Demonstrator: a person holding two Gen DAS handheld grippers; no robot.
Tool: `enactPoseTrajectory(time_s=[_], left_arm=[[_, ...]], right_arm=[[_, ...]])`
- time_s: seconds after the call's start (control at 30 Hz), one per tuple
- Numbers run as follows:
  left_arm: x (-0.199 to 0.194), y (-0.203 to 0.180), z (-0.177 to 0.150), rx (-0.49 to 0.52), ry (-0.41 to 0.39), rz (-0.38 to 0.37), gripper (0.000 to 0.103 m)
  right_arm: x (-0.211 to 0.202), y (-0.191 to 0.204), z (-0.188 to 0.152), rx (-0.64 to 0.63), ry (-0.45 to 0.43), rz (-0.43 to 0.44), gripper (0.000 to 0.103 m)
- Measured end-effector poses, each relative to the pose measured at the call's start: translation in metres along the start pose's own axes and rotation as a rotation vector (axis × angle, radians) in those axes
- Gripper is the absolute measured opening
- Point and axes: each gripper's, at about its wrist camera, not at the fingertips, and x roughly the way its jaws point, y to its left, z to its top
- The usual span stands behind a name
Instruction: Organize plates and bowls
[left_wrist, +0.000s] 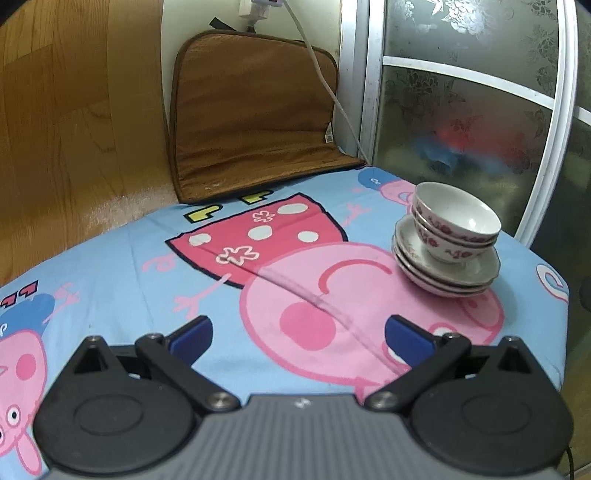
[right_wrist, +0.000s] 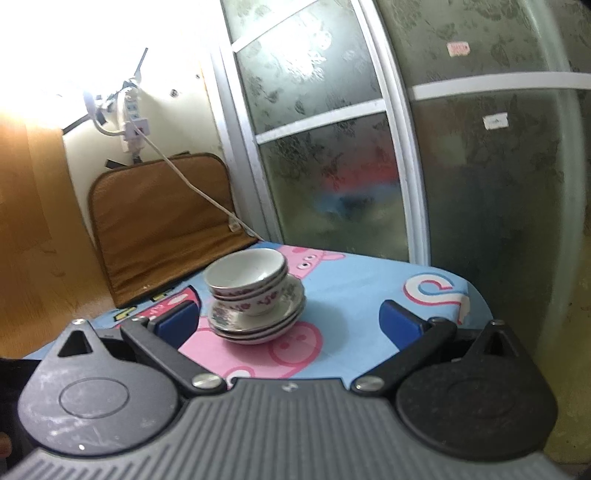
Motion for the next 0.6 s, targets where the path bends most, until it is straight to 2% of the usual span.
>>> enactPoseTrajectory(time_s=[0.1,0.43,0.6], left_arm=[[0.002,-0.002,-0.002,0.018,0.017,0.008,0.103],[-0.003,-0.002,-0.003,0.047,-0.019,0.052,0.103],[0.0,0.001,-0.004,0.038,-0.001,0.034,0.103]], right_arm=[[-0.006,0.002,-0.005,-0.011,-0.018,0.036,0.103],[-0.001,0.014,-0.008,-0.008,0.069,0.059,0.103],[0.0,0.018,-0.012,-0.024,0.087,0.064,0.103]])
